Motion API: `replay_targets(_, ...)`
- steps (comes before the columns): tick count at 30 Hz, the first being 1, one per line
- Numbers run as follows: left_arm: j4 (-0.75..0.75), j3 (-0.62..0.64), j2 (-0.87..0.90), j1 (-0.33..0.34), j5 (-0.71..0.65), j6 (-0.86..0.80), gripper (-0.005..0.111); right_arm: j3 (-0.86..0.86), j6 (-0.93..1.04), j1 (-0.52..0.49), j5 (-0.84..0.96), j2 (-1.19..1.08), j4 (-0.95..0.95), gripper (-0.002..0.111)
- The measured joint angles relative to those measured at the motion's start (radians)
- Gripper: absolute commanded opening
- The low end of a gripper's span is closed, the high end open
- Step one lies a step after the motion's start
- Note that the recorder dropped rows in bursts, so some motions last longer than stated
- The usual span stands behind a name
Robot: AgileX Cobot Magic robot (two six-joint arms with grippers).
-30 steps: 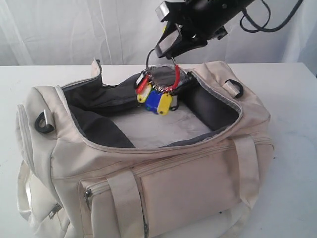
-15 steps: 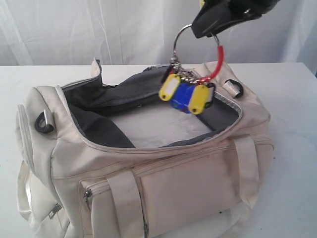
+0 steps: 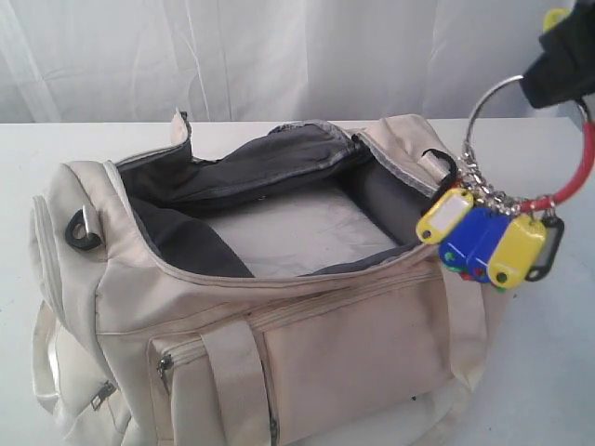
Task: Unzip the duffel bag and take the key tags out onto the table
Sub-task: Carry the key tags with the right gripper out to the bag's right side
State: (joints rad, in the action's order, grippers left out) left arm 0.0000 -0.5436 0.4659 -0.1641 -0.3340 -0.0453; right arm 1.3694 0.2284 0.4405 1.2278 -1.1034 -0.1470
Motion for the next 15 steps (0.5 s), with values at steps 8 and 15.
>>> replay_targets(8, 0.0, 0.0, 0.0, 0.0, -0.002, -0.027, 0.001, -0.202, -0.046, 0.0, 0.0, 0.056, 0.049, 0.0)
replay_targets(15, 0.0, 0.0, 0.0, 0.0, -0.006, -0.034, 0.001, -0.365, -0.104, 0.0, -0.081, 0.056, 0.104, 0.0)
